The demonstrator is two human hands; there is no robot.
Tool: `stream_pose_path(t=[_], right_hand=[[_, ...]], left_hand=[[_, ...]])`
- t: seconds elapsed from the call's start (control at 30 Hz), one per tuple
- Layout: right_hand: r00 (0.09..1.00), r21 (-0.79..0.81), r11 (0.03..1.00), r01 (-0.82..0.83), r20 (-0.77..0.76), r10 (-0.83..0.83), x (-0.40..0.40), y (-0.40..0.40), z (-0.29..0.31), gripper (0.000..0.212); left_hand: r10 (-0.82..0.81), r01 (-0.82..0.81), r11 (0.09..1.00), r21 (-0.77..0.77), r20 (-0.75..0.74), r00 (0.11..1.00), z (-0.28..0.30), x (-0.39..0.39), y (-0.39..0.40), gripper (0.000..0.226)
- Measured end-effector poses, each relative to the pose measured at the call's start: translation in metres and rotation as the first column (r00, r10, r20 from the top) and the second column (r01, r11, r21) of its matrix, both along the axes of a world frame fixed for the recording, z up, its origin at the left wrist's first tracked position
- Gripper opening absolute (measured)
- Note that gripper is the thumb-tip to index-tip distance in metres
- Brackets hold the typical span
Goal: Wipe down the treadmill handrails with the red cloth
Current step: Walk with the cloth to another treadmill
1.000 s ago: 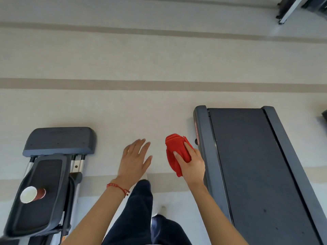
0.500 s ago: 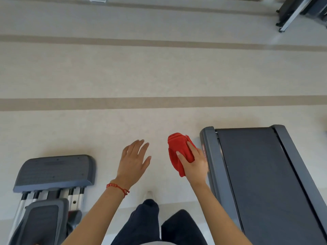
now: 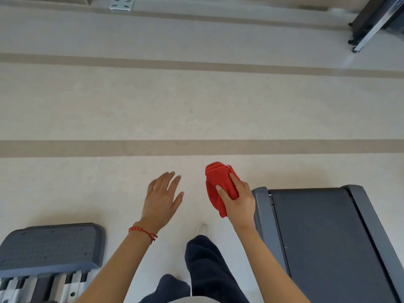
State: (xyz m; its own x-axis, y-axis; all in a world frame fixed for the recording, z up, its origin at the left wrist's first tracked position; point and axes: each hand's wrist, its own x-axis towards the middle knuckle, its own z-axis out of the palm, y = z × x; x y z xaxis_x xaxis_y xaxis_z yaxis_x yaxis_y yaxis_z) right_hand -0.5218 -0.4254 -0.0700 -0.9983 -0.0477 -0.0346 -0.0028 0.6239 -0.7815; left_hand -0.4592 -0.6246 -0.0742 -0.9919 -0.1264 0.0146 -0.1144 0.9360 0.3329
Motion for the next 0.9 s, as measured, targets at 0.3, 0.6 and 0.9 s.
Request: stream_pose_path(t=[0.3,0.6,0.9], right_hand=[[1.0,-0.017,1.0,0.015,0.021,-0.015,-0.13,-0.012,0.006,0.055],[0.995,-0.033,0.995,0.099,0.016,-0.099,-0.254,-0.061,0.003,0.055],[0.984,-0.036,0.983,0.179,-0.001,-0.179,-0.359,-0.11,0.012,0.056]], left_hand=[[0.01,-0.01,1.0,0.001,-0.027,1.0,0.011,-0.126,-0.019,0.068],[-0.091,0.091,0.996,0.013,-0.05,0.995,0.004,-0.274,-0.076,0.064],[-0.17,0.171,0.985,0.011,-0.054,0.984,0.009,-0.4,-0.132,0.065]])
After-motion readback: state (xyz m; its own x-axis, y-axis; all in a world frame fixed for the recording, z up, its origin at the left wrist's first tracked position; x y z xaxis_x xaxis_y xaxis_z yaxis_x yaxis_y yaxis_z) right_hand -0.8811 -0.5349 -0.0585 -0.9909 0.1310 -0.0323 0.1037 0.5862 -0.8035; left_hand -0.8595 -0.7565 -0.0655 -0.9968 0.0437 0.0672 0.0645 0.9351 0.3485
